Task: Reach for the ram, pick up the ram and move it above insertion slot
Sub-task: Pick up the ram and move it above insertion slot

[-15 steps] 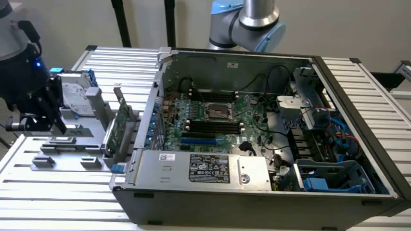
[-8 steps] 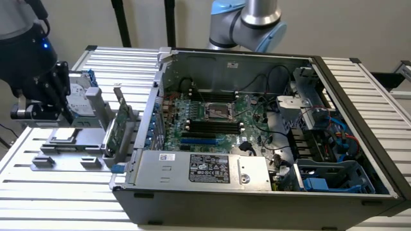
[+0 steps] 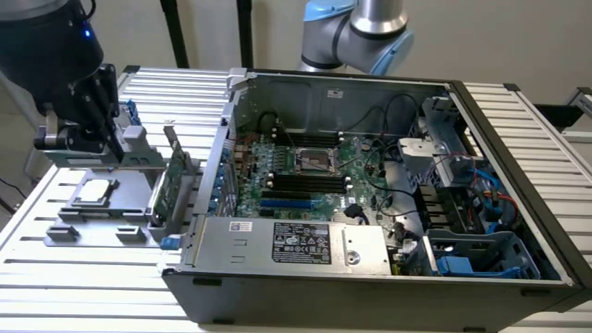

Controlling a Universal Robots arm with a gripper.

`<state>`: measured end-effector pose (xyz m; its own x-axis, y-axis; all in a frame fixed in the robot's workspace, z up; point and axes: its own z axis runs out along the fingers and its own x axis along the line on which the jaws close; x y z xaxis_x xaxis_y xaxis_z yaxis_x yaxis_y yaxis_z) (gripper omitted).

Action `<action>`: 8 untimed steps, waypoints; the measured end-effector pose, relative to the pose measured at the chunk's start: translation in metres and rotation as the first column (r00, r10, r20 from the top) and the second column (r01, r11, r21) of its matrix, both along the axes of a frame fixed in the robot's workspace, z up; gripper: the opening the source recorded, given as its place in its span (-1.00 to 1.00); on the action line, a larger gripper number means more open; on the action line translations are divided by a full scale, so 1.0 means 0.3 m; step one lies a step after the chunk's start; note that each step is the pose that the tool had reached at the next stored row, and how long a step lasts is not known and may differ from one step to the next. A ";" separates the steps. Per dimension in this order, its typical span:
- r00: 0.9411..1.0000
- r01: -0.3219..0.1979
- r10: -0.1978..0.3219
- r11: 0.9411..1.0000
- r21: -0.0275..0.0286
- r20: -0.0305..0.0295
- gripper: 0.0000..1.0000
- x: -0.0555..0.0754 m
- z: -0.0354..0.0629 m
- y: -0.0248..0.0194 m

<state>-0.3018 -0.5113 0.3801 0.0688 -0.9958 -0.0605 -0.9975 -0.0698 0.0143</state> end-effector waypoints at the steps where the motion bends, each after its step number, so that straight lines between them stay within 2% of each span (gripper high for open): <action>1: 1.000 -0.001 0.001 1.000 0.004 0.000 -0.73 0.014 0.010 0.000; 5: 1.000 -0.005 0.005 1.000 0.021 0.000 -0.73 0.072 0.040 0.000; 8: 1.000 -0.007 0.007 0.999 0.033 0.000 -0.73 0.117 0.048 0.000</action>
<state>-0.2669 -0.5113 0.3945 0.0759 -0.9927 -0.0932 -0.9969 -0.0773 0.0118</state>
